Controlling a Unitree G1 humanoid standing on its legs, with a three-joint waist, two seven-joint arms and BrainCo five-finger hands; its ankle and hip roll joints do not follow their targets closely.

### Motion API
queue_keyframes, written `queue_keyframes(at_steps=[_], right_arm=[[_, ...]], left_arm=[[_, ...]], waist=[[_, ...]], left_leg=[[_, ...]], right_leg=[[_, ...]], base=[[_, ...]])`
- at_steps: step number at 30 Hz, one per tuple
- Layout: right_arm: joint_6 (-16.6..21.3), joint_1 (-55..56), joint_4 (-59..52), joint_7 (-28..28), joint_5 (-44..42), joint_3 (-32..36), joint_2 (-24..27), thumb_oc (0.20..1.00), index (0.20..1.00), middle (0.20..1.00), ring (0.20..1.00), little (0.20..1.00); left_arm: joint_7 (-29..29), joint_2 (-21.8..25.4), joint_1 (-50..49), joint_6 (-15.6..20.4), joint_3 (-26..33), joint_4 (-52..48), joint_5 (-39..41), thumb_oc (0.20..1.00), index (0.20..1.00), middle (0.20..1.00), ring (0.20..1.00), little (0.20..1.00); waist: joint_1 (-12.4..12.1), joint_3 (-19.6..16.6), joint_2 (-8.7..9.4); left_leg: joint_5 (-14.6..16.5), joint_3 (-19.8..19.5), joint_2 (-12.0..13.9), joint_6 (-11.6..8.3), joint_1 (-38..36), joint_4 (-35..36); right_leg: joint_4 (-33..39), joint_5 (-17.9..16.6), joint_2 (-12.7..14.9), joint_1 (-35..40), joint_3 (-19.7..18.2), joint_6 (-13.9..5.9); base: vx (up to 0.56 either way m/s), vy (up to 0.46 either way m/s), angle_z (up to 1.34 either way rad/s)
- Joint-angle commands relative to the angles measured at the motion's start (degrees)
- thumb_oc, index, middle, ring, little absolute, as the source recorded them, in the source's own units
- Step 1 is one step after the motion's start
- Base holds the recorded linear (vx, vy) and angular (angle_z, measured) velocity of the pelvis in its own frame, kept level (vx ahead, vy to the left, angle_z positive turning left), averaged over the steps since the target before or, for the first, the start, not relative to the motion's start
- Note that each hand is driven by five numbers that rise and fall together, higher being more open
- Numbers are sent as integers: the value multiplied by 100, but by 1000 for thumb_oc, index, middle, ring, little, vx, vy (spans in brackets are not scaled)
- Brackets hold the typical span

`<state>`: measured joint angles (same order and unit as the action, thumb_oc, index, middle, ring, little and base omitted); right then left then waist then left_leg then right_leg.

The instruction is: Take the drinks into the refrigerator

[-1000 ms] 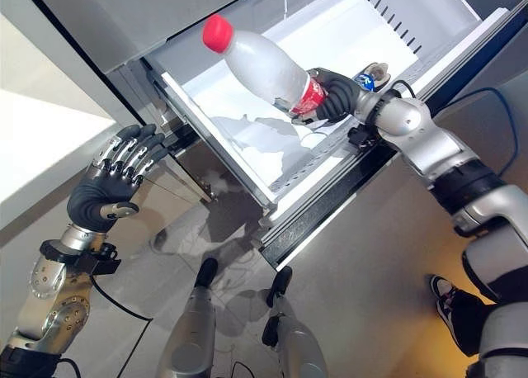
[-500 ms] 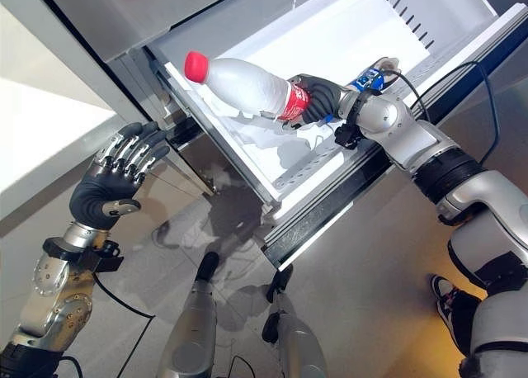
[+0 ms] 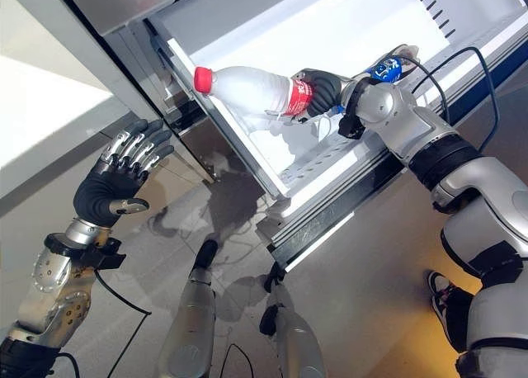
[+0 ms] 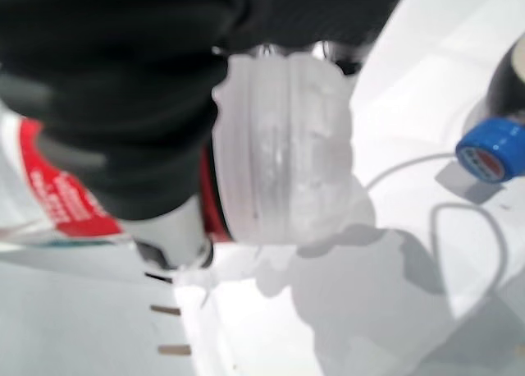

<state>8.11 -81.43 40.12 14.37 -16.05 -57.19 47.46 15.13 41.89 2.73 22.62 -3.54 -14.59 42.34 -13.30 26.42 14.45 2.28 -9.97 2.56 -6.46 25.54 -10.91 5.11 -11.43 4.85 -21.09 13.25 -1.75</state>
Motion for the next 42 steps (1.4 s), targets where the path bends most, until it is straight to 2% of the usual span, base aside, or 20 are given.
queue_keyframes(at_steps=[1, 14, 22, 26, 32, 42], right_arm=[[214, -387, 178, -317, -179, 131, 183, 200, 200, 200, 200, 200], [215, -686, 1634, -891, -1504, 1205, -528, 200, 200, 200, 200, 200], [207, -1094, 2322, -1129, -1801, 1353, -751, 200, 200, 200, 200, 200], [164, -1256, 2620, -1276, -1592, 1301, -862, 200, 200, 200, 200, 200], [36, -1480, 2845, -1292, -854, 880, -1034, 200, 200, 200, 200, 200], [-40, -1564, 2813, -1145, -144, 398, -1241, 200, 200, 200, 200, 200]], left_arm=[[-39, 438, -21, 370, 272, -815, -191, 1000, 1000, 1000, 1000, 1000], [-317, 346, -174, 367, 204, -792, -316, 1000, 1000, 1000, 1000, 1000], [-457, 417, -231, 330, 116, -808, -388, 1000, 1000, 1000, 1000, 1000], [-497, 433, -219, 300, 60, -809, -386, 1000, 1000, 1000, 1000, 1000], [-538, 462, -200, 283, -25, -802, -419, 1000, 1000, 1000, 1000, 1000], [-585, 505, -175, 290, -23, -805, -511, 1000, 1000, 1000, 1000, 1000]], waist=[[-107, 337, 176], [37, 337, 42], [123, 337, 48], [135, 337, 45], [145, 337, 48], [203, 337, 168]], left_leg=[[-458, -112, -516, 686, -207, 849], [-525, -80, -503, 709, -39, 1037], [-553, -48, -495, 720, 33, 1097], [-550, -64, -501, 726, 74, 1097], [-561, -115, -511, 727, 170, 1105], [-555, -126, -499, 722, 207, 1129]], right_leg=[[-586, 836, -167, 385, 323, -328], [-605, 831, -184, 116, 322, -308], [-582, 780, -169, 24, 282, -338], [-576, 769, -159, 1, 282, -347], [-550, 763, -161, -41, 272, -358], [-506, 752, -179, -62, 258, -359]], base=[[15, -2, 5], [1, 4, 2], [2, 0, 0], [0, 0, 0], [6, -2, 0], [3, -1, 1]])
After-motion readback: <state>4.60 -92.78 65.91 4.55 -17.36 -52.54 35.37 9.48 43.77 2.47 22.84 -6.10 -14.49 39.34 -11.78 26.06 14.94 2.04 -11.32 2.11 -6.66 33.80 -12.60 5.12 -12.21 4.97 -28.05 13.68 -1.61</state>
